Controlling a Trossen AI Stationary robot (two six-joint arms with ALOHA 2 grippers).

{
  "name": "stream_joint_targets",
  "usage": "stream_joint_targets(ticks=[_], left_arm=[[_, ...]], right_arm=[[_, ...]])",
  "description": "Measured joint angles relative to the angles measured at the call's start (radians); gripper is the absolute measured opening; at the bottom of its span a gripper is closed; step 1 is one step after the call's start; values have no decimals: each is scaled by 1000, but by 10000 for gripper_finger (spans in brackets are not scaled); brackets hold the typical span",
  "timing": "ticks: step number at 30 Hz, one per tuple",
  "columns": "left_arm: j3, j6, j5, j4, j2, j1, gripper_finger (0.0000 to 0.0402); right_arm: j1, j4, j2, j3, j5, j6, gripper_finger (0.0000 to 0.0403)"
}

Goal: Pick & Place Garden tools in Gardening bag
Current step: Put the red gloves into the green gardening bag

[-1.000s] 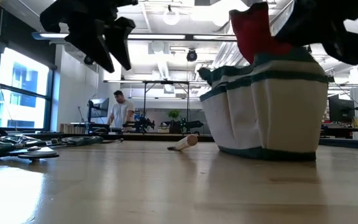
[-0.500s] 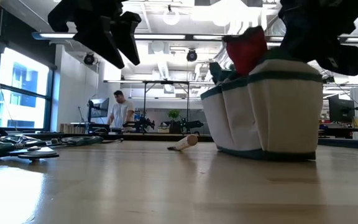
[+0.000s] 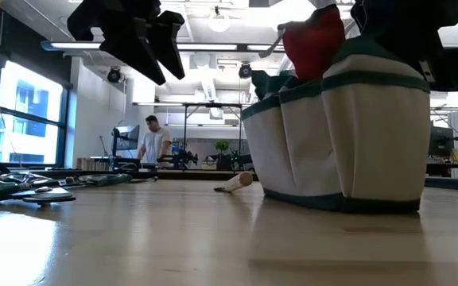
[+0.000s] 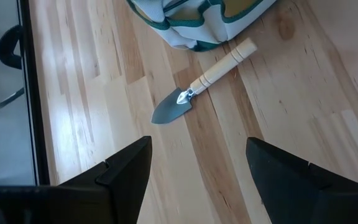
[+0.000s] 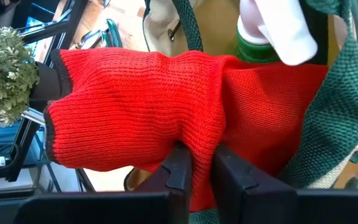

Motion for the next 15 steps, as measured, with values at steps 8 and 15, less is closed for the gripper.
stream_joint_targets(ticks=[8,15], left_arm=[[0,0,0,3,0,0,253],[0,7,0,10,0,0,253]], right_arm=[[0,-19,0,0,-13,-3,69],[0,-19,0,0,-37,-47,112]])
